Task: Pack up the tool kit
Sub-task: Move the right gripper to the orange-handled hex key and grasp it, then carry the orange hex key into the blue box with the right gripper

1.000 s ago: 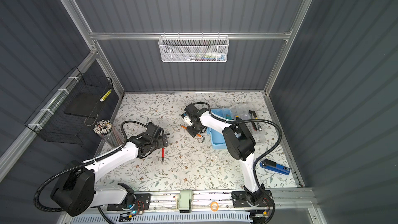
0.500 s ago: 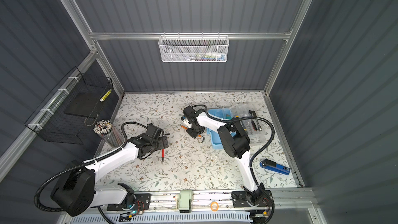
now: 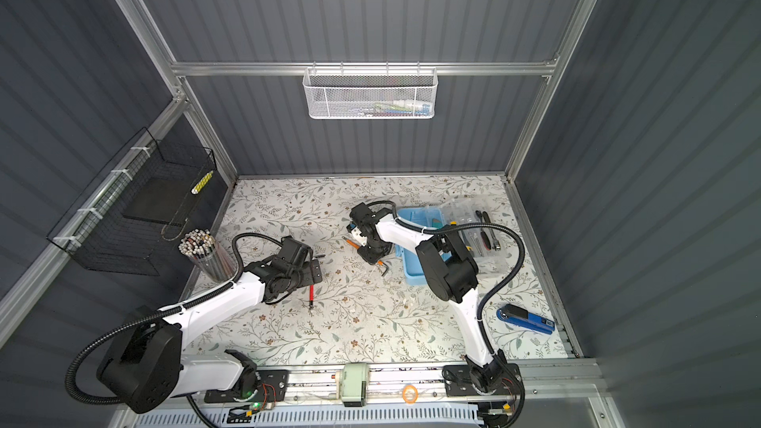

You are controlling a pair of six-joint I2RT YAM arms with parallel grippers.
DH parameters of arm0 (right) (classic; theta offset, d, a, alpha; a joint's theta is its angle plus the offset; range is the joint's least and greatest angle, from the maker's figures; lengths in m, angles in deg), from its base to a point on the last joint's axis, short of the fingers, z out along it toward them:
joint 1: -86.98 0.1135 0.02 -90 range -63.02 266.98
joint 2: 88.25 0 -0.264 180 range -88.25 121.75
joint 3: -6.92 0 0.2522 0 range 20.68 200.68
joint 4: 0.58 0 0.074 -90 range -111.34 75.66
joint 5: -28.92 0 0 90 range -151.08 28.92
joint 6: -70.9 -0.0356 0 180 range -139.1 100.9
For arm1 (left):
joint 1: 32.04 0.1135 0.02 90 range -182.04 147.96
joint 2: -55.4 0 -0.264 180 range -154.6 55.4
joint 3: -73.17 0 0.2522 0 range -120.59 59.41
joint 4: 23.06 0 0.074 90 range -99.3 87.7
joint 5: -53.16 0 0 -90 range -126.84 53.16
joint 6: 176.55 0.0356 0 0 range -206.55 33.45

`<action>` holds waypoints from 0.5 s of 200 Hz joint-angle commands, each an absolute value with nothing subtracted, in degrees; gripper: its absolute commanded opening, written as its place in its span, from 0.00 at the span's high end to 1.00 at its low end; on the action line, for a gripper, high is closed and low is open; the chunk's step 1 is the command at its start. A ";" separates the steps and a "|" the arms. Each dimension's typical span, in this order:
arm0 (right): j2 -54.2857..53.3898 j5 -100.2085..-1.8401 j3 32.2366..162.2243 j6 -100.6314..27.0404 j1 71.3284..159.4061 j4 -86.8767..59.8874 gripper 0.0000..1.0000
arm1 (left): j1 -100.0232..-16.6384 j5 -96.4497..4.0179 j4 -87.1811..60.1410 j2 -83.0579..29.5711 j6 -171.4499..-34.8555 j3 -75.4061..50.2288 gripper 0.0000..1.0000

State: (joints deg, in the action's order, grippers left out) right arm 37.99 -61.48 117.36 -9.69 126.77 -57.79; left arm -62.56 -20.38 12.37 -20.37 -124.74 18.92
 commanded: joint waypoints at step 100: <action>31.96 -54.92 115.94 -16.16 126.73 -56.18 0.99 | -62.08 -21.25 12.59 -21.14 -124.31 19.36 0.00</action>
State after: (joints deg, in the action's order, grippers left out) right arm 37.22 -57.35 116.88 -13.38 126.73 -56.80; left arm -62.56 -20.64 12.31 -21.11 -124.72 18.94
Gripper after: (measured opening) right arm 0.118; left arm 0.997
